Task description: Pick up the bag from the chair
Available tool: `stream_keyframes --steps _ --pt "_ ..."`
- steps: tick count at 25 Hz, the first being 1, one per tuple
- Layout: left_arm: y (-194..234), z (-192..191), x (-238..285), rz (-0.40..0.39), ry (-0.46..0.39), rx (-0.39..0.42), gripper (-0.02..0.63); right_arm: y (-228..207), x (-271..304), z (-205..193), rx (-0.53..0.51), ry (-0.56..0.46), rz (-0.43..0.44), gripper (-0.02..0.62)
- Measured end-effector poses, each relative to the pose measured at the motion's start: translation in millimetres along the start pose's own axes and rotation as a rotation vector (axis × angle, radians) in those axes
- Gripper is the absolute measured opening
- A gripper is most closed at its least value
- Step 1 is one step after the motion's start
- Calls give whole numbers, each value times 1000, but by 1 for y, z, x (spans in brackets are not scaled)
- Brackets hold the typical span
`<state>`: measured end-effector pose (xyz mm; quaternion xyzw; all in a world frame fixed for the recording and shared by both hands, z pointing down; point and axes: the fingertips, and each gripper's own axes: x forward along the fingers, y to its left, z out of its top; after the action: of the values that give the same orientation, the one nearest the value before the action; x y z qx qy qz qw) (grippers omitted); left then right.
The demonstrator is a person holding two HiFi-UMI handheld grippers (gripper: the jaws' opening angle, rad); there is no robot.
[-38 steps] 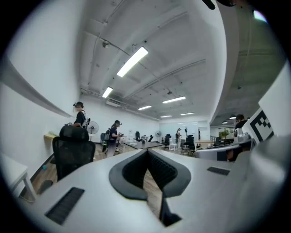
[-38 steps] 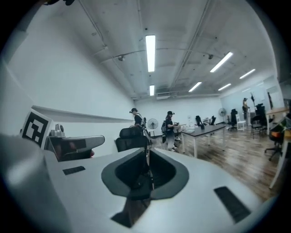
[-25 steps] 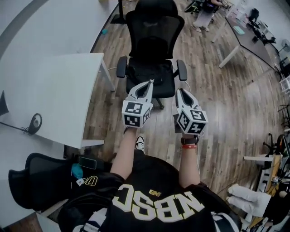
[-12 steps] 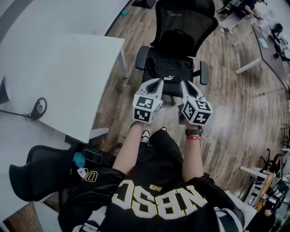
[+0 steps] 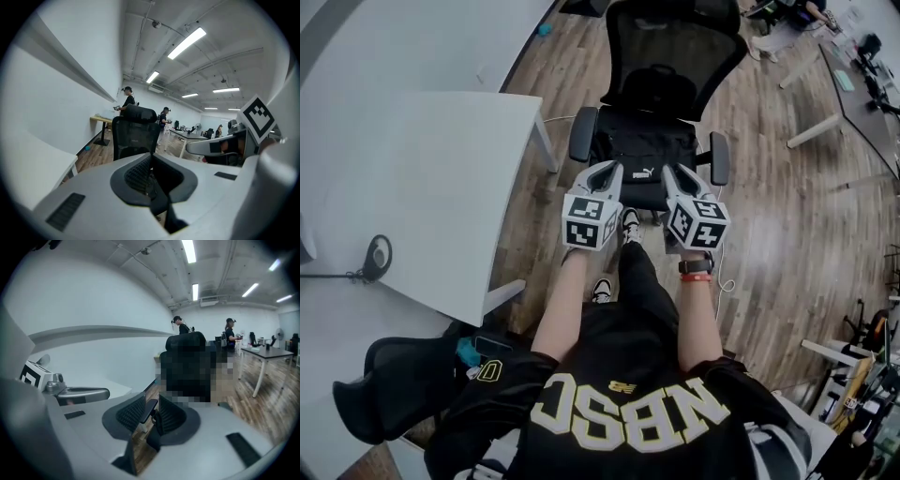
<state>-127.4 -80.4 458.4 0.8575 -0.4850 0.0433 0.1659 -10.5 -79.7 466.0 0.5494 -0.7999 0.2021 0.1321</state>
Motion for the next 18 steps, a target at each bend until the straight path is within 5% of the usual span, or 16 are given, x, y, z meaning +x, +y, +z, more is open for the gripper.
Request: stream_keyframes --steps 11,18 --pt "47 -14 124 22 104 -76 23 -86 114 7 59 126 0 111" --pt "77 -35 196 47 222 -119 117 -138 179 -7 126 253 18 157"
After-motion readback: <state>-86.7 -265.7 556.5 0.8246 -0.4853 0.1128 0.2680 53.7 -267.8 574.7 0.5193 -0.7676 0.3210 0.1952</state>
